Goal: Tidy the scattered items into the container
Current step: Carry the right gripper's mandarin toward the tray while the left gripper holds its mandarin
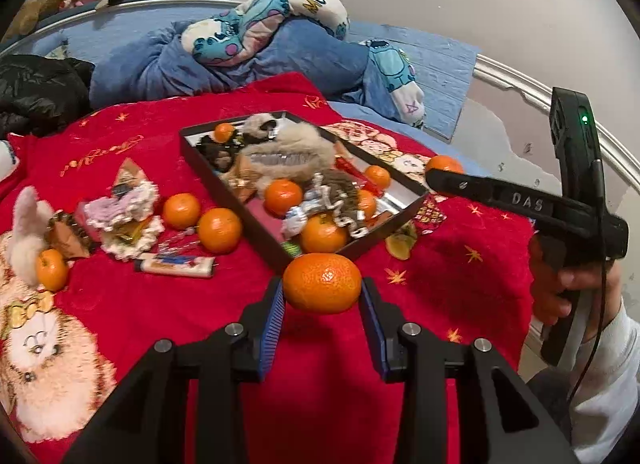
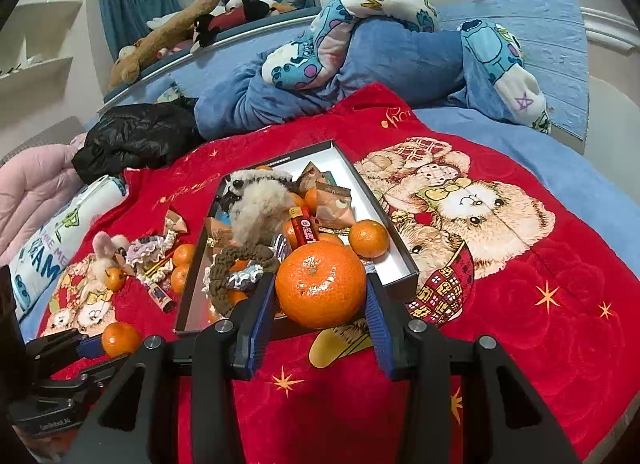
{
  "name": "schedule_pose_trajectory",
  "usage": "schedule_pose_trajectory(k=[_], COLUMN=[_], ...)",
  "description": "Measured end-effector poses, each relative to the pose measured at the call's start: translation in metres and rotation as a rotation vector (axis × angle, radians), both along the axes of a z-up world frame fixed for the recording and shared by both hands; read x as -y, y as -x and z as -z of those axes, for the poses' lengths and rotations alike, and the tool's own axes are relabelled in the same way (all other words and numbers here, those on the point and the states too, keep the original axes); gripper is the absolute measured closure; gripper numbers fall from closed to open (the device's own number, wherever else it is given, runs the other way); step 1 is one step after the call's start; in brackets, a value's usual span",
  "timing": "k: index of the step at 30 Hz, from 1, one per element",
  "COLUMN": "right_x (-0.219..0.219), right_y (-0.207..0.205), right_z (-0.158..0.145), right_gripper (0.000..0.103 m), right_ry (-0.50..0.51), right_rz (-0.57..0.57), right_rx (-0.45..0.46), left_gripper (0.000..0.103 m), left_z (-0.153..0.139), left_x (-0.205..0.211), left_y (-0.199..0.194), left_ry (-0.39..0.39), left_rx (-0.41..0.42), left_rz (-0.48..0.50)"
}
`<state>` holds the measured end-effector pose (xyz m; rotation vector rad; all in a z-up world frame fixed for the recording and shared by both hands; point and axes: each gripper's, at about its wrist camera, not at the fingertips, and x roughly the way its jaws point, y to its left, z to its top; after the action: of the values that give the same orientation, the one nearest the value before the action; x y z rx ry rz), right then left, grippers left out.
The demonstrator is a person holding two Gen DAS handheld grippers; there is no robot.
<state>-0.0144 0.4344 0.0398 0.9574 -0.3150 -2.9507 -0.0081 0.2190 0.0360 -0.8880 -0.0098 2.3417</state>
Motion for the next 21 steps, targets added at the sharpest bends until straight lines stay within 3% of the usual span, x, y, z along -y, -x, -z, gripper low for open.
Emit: schedule_pose_trajectory(k=[8, 13, 17, 21], right_x=[-0.005, -0.014, -0.016, -0.014], right_y=[0.001, 0.0, -0.001, 0.003], right_z=[0.005, 0.005, 0.001, 0.001], right_gripper=[0.061, 0.061, 0.061, 0.061], right_ry=[0.008, 0.05, 0.072, 0.083], right_rz=[-0.009, -0.001, -0.001, -0.011], right_rx=[0.025, 0.029, 0.015, 0.019], left_gripper=[0.064, 0.064, 0.064, 0.064], left_z=[-0.009, -0.003, 0.005, 0.003], left_x=[-0.039, -0.057, -0.06, -0.064], left_y=[0.011, 0.032, 0.05, 0.056], left_ry=[0.034, 0.084, 0.07, 0.091], left_rx=[-0.015, 0.006, 0.053, 0.015], left_rz=[0.025, 0.018, -0.006, -0.011])
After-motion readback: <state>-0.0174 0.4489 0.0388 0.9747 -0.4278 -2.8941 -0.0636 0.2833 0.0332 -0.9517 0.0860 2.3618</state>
